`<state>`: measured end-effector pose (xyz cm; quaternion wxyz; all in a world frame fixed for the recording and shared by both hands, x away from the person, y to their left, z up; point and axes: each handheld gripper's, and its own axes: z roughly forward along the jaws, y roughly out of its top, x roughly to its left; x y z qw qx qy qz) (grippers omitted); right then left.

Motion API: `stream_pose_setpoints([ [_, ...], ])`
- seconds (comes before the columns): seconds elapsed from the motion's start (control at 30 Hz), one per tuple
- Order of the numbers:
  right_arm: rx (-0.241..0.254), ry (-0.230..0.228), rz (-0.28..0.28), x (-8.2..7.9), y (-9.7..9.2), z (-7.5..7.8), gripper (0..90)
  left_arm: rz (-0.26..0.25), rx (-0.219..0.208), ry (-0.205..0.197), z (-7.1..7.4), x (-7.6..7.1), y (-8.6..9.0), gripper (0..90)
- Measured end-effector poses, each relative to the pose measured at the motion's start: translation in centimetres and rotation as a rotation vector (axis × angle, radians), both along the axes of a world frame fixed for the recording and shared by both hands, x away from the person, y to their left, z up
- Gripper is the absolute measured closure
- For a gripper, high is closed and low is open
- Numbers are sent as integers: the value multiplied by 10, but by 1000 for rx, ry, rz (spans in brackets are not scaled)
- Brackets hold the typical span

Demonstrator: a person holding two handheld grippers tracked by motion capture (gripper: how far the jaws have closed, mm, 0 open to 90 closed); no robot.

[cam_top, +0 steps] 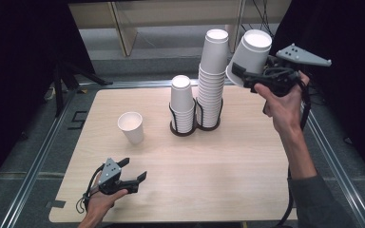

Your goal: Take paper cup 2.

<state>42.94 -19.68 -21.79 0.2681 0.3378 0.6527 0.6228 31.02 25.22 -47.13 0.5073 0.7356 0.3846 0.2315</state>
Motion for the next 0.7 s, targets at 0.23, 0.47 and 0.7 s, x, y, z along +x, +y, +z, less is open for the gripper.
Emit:
stream_pose_setpoints([
  [0.23,-6,29,64,-18,11,-32,176,9,-11,8,0,0,-1,144],
  [0.47,-26,61,126,-24,31,-70,176,0,-67,21,1,3,-3,144],
  [0.7,-21,114,195,-21,56,-109,176,-23,-105,-3,2,8,-11,144],
])
